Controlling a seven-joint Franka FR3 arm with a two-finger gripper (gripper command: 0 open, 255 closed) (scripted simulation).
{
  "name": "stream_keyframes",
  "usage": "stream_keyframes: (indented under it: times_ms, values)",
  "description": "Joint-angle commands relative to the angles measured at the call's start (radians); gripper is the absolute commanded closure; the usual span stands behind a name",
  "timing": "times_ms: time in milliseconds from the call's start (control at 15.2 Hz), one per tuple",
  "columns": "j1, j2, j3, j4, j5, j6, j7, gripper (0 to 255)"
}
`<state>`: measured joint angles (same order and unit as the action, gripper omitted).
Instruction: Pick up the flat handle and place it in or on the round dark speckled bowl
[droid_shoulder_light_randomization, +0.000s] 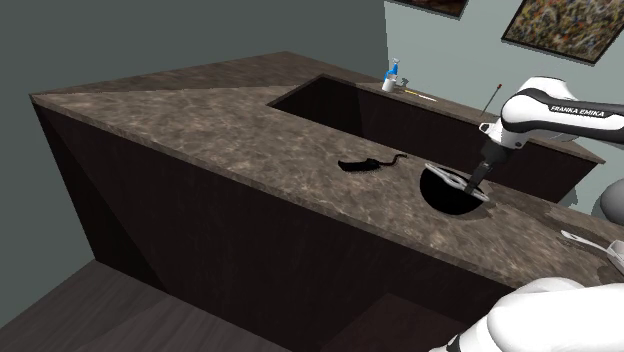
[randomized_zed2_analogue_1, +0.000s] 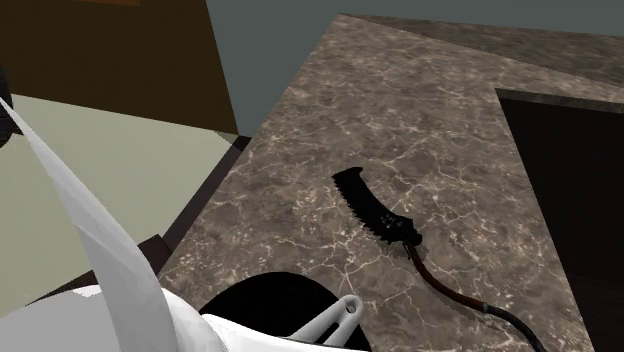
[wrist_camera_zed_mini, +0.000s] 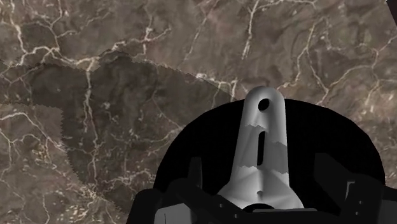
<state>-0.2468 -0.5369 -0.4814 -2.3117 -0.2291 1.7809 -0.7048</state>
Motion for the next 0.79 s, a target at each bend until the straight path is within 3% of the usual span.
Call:
stream_keyframes:
  times_ms: [0,264,726]
  values:
    - [0.000,0.001,0.000,0.001,0.000,0.000,0.000,0]
    - [0.009,0.009,0.019,0.132,0.017,-0.124,-0.007,0]
    - [0.009,0.009,0.019,0.132,0.017,-0.124,-0.007,0]
